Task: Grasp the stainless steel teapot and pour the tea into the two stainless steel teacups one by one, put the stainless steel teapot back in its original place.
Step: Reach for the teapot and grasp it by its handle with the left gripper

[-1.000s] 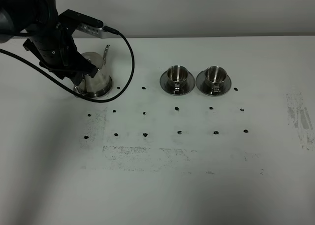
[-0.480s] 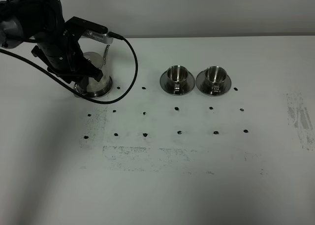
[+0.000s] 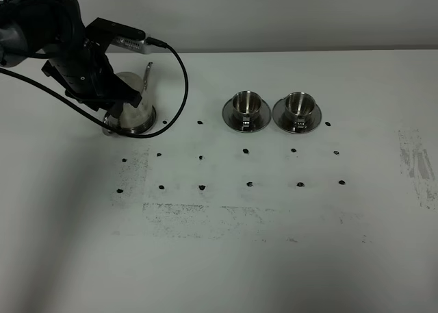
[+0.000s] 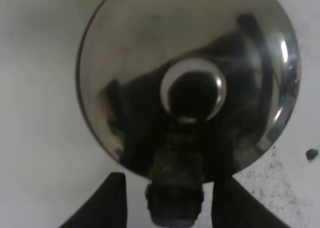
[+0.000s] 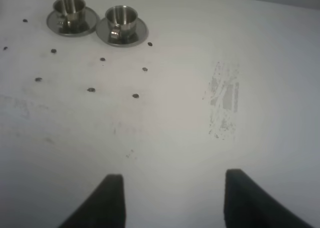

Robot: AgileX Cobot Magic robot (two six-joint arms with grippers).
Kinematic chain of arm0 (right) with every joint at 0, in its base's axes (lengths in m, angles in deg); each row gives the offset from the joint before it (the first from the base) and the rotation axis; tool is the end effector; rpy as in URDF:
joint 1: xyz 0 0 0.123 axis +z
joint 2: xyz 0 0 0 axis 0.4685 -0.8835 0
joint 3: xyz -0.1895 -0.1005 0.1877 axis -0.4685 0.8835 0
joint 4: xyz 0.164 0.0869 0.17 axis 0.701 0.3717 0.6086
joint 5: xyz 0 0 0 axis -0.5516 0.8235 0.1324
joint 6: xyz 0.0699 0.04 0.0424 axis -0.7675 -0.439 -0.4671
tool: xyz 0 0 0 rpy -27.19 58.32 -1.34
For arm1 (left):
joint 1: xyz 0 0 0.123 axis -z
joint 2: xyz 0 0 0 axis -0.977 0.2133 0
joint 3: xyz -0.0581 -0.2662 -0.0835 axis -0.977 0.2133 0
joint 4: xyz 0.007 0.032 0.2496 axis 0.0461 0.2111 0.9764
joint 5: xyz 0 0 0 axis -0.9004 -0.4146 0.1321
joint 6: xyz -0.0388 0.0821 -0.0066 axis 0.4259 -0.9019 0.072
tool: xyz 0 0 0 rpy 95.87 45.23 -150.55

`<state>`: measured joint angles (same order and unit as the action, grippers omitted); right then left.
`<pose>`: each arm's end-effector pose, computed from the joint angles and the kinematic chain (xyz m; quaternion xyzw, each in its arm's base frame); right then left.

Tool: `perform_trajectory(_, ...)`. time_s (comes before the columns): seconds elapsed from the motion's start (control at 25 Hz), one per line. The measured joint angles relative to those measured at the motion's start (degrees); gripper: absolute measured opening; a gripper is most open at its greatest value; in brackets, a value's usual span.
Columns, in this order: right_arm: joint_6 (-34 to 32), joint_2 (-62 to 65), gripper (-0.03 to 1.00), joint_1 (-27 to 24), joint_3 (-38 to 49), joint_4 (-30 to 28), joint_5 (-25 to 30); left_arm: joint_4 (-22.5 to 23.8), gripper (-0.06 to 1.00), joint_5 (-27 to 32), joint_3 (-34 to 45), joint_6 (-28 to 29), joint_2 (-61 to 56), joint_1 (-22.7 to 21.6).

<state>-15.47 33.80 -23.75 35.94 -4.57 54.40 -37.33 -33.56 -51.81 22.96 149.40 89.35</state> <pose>-0.0118 0.0063 0.2789 -0.1015 0.8540 0.0229 0.5098 0.4556 -0.0936 0.1822 0.2209 0.9608 0.0063 0.1672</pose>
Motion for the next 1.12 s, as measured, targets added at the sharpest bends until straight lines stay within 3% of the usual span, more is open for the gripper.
perform_trajectory(0.56,0.0,0.0,0.47,0.0,0.0,0.0,0.0,-1.6,0.39,-1.9,0.0,0.0,2.0,0.0)
perform_trajectory(0.64,0.0,0.0,0.47,0.0,0.0,0.0,0.0,-2.1,0.36,-2.0,0.0,0.0,2.0,0.0)
perform_trajectory(0.76,0.0,0.0,0.47,0.0,0.0,0.0,0.0,-2.7,0.20,-2.1,0.0,0.0,2.0,0.0)
perform_trajectory(1.12,0.0,0.0,0.47,0.0,0.0,0.0,0.0,-2.8,0.20,-2.2,0.0,-1.3,1.9,0.0)
